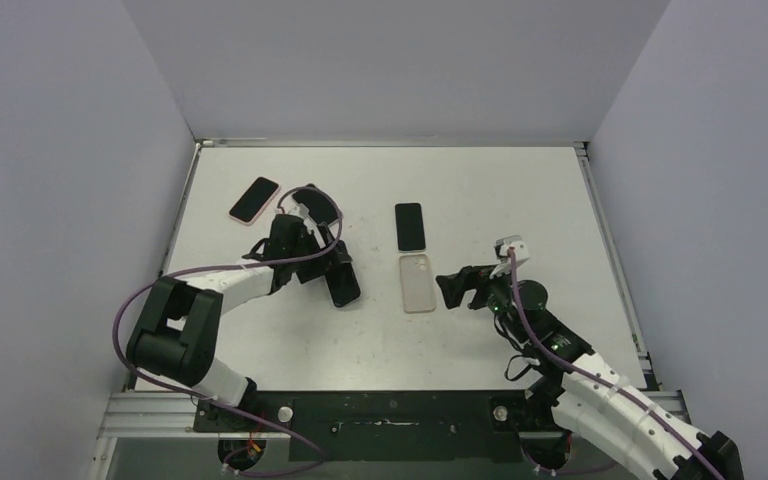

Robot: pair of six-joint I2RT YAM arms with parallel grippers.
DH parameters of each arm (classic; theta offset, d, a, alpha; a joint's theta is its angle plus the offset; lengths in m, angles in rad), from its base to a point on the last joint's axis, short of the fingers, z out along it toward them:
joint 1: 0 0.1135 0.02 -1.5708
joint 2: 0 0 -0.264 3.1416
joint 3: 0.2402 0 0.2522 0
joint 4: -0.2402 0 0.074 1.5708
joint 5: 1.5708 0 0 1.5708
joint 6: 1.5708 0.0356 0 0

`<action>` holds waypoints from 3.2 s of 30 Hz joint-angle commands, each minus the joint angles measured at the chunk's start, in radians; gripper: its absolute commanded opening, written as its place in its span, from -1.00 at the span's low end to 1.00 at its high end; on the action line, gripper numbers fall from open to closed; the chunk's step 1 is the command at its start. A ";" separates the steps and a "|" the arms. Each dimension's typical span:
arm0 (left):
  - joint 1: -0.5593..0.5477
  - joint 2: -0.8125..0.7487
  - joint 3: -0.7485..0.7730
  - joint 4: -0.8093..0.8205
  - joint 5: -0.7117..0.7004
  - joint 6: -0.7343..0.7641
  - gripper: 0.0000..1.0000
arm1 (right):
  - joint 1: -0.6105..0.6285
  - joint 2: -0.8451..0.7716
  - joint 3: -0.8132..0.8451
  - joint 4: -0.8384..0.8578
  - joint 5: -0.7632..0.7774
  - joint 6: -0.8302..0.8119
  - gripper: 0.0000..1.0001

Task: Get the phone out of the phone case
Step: Pick up the phone at the center of the board.

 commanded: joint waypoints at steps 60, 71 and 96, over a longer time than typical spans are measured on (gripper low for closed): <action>-0.302 -0.584 -0.399 0.759 -0.025 -0.001 0.65 | 0.291 0.440 0.113 0.531 -0.138 0.140 -1.00; -0.294 -0.620 -0.428 0.862 0.106 0.007 0.83 | 0.159 0.278 0.043 0.642 -0.354 0.195 -1.00; -0.275 -0.411 -0.398 1.255 0.357 -0.241 0.22 | 0.038 0.439 0.003 1.057 -0.727 0.464 -1.00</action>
